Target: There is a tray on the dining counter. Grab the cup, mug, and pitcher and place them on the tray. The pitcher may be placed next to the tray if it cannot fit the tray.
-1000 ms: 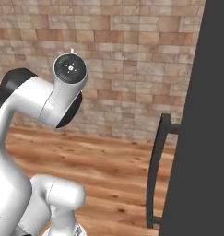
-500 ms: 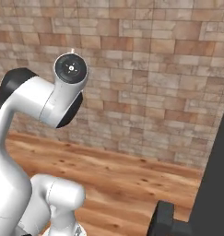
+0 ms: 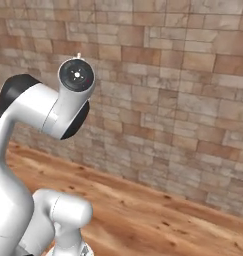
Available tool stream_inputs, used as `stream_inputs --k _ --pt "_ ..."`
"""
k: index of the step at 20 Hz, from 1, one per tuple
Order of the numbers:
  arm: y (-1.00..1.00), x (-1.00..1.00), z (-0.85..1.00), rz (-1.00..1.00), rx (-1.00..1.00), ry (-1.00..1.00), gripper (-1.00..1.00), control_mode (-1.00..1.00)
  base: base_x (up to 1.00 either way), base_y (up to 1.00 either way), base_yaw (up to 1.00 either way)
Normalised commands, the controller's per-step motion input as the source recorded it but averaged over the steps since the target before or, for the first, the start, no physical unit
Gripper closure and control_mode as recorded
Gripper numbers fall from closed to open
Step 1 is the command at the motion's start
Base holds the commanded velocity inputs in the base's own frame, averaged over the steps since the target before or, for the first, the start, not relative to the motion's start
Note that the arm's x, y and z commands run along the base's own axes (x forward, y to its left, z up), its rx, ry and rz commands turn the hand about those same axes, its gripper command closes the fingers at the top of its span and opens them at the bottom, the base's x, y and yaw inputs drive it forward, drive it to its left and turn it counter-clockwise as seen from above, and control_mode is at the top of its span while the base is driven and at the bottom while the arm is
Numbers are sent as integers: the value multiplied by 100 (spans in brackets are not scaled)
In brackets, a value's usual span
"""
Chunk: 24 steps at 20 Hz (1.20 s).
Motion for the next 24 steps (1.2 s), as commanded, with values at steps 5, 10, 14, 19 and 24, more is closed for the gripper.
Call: stream_inputs --k 5,10,14,19,24 --pt "0 0 0 0 0 0 100 100 20 -73 64" --pt "0 0 0 0 0 0 100 100 8 -80 72" --pt "0 0 0 0 0 0 100 100 10 -79 70" --pt "0 0 0 0 0 0 100 100 47 -63 46" --pt "0 0 0 0 0 0 100 100 97 -19 8"
